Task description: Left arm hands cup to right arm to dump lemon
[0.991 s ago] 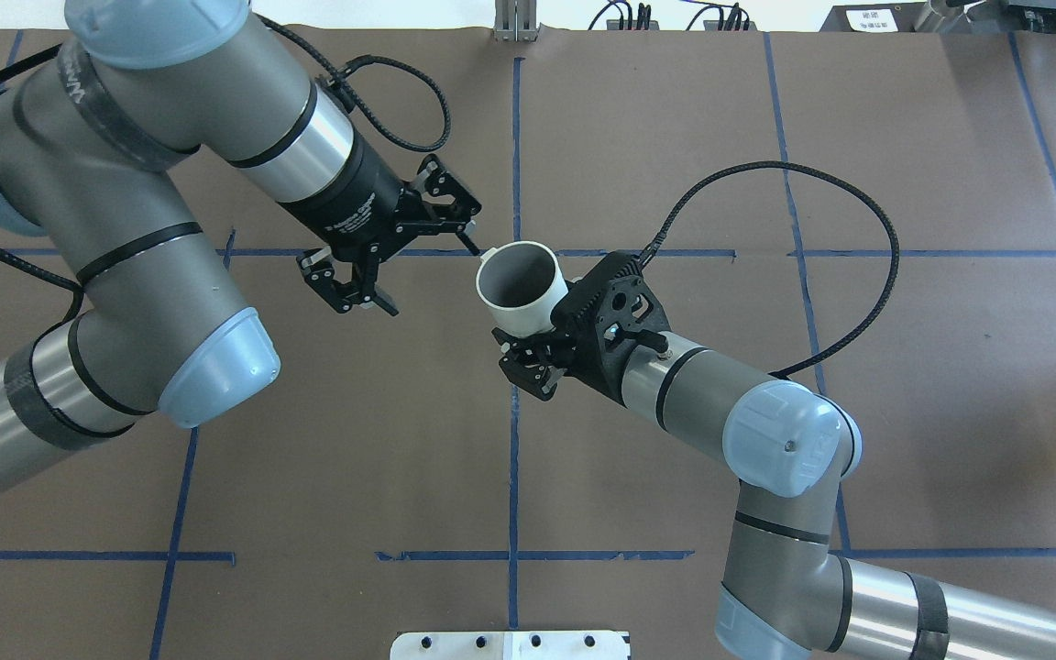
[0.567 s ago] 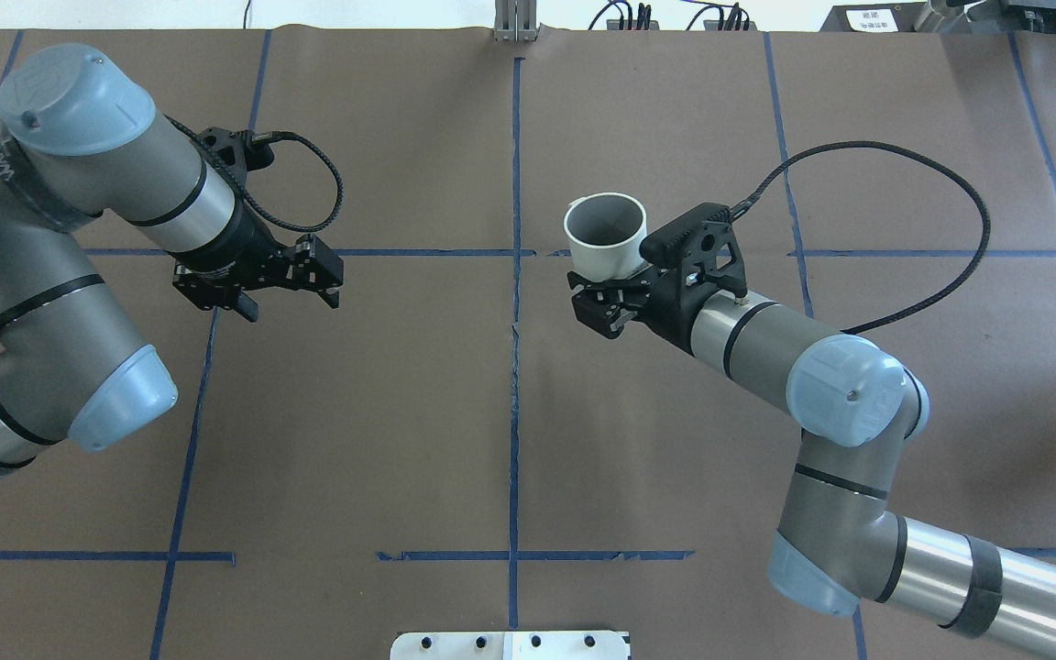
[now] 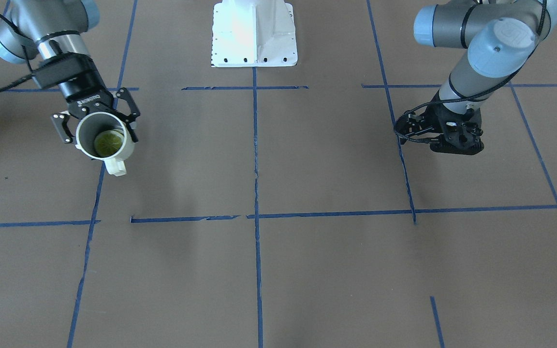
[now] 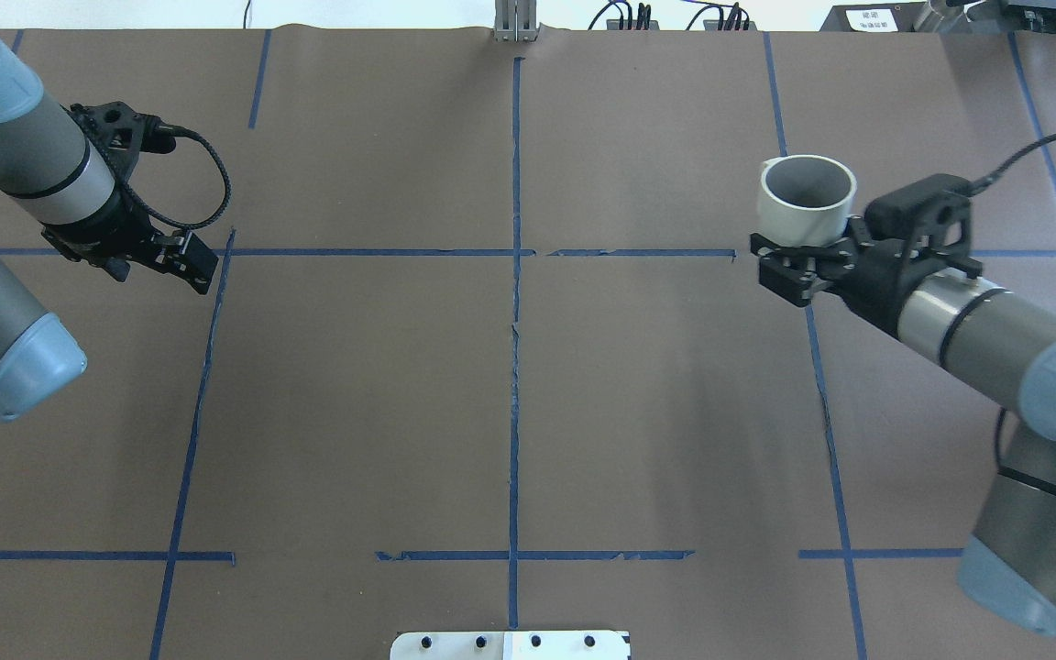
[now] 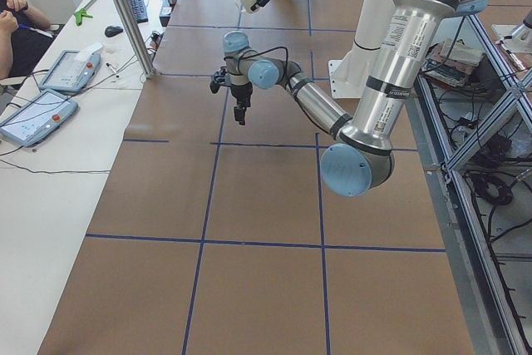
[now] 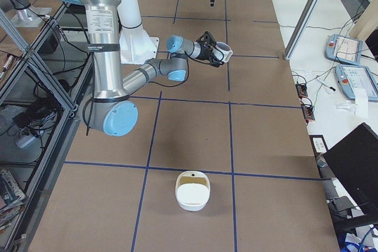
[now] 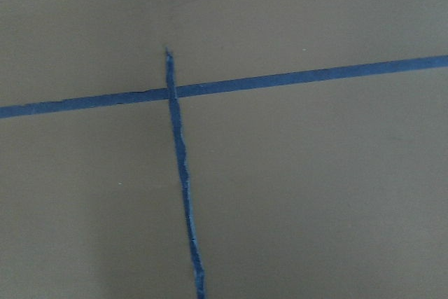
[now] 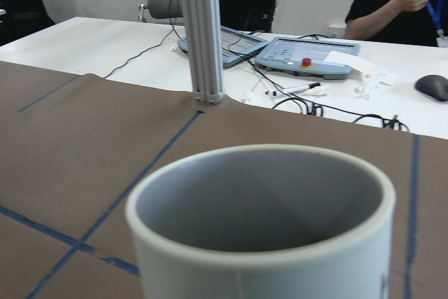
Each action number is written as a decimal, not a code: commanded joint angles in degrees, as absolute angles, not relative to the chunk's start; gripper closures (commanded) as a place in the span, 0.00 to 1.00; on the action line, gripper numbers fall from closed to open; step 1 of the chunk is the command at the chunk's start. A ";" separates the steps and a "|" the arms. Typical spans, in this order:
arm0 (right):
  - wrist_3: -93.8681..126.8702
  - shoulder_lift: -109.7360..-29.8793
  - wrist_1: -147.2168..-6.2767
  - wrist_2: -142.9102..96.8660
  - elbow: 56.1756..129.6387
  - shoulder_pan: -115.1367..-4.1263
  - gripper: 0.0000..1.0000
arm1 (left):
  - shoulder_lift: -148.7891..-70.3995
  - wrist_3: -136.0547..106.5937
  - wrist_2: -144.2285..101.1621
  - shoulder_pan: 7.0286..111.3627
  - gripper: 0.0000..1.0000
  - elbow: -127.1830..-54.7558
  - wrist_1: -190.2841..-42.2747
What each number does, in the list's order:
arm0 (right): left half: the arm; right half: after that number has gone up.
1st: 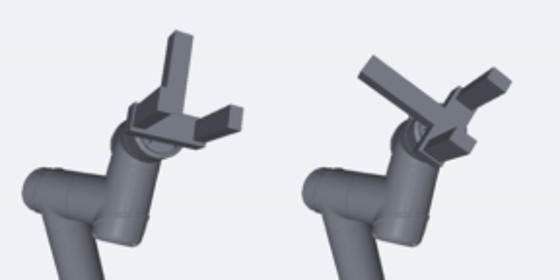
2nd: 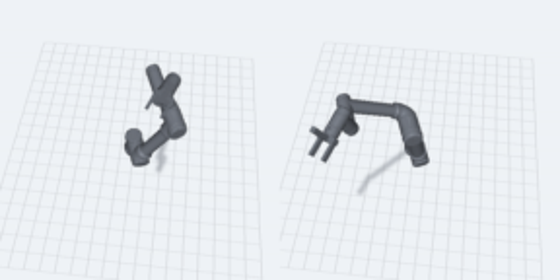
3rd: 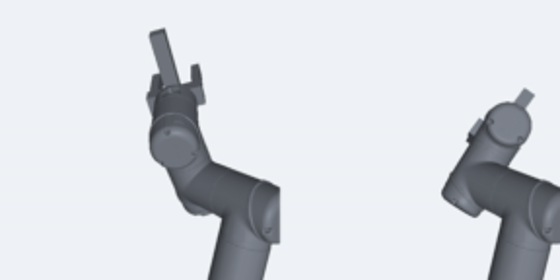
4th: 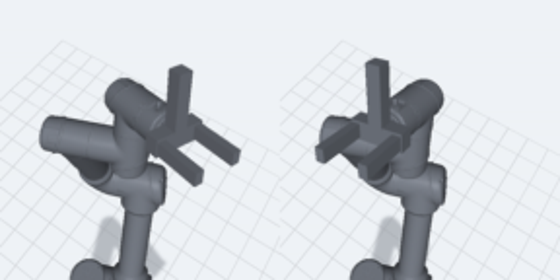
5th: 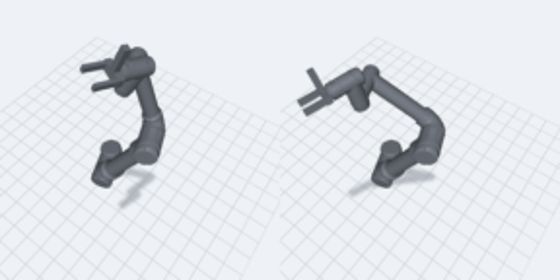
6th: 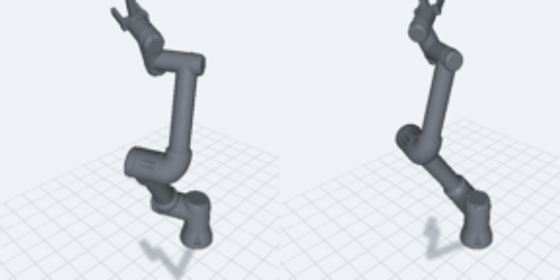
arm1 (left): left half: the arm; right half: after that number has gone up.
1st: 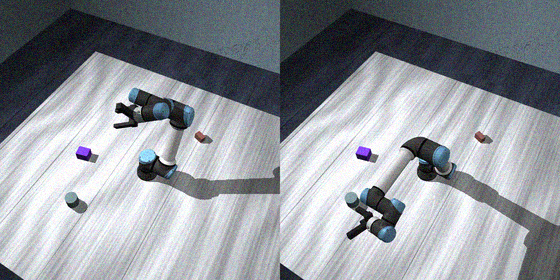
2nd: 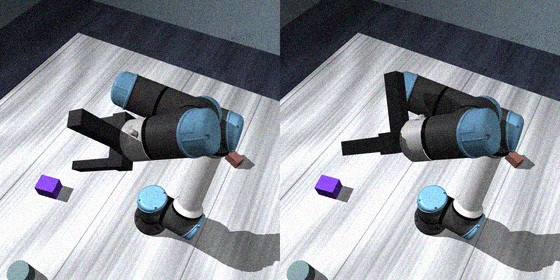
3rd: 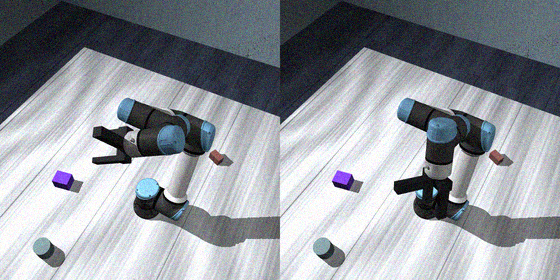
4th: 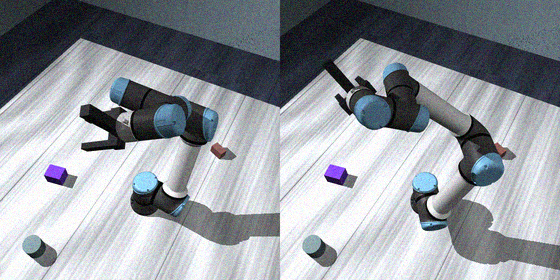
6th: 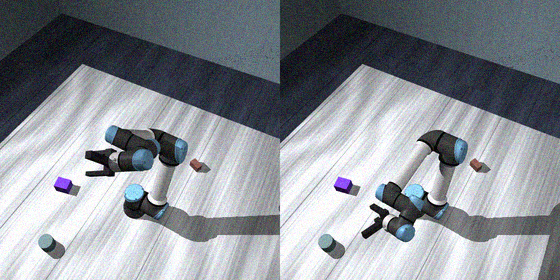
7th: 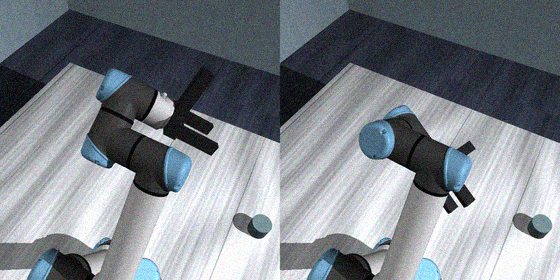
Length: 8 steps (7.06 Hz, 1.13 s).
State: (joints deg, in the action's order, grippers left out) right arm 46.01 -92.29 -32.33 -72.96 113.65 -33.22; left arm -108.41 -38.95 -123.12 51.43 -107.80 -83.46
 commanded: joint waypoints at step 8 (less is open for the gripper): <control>57.07 -114.89 45.46 -72.51 73.53 -37.78 0.88 | -108.02 -39.64 -123.13 51.24 0.00 -108.02 -83.67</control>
State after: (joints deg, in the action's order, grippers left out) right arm 51.03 -115.87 36.72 -72.47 80.69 -36.97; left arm -108.09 -39.45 -123.15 51.27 -108.00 -83.54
